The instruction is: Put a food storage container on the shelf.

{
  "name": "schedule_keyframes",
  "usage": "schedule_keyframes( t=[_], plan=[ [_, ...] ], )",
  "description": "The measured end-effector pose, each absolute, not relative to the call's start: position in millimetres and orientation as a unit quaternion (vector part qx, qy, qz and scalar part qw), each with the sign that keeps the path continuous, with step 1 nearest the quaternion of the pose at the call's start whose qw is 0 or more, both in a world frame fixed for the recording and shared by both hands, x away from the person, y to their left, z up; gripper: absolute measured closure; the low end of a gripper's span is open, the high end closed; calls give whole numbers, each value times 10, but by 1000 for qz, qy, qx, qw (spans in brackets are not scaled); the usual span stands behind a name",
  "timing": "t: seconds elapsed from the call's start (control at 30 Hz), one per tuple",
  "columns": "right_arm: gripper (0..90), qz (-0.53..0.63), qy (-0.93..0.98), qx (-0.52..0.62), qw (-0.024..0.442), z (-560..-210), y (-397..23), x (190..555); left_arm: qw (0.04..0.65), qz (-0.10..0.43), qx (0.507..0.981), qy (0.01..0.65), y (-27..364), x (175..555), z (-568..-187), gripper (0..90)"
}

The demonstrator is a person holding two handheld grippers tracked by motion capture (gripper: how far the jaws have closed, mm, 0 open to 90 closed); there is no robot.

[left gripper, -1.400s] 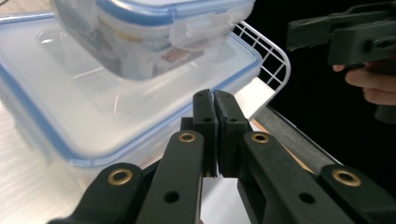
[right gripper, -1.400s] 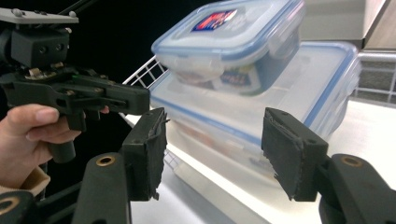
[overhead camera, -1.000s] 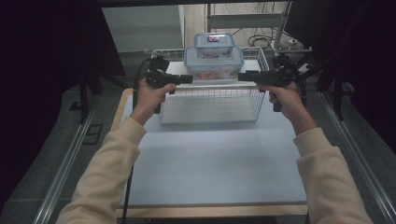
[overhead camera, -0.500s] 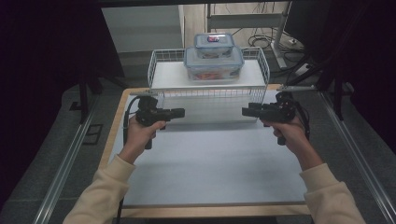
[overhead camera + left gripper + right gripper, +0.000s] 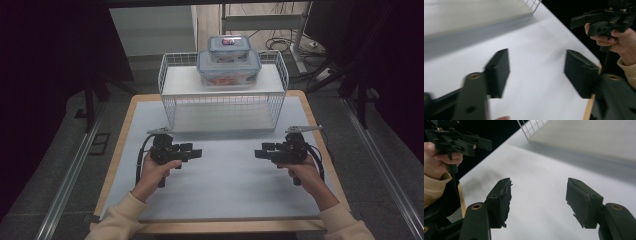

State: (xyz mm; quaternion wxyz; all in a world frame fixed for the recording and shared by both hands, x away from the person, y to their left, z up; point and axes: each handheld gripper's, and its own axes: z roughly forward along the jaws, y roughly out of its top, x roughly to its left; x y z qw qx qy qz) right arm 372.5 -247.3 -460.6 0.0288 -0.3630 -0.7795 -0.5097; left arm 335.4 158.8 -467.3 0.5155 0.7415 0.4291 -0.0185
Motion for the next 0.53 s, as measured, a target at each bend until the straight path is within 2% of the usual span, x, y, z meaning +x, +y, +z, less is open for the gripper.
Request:
schedule_keyframes(
  t=[0.13,0.37,0.53],
  plan=[
    [358,-499,-781,-374,35,-4725,-2473,3714,512,-15,744,429,1582,3343,-4700,294],
    [347,-505,-780,-367,27,-4714,-2477,3689,508,-12,745,432,1592,3338,-4754,278],
    [305,-506,-782,-363,19,-4721,-2496,3664,501,-4,748,434,1592,3344,-4793,262]
  ],
)
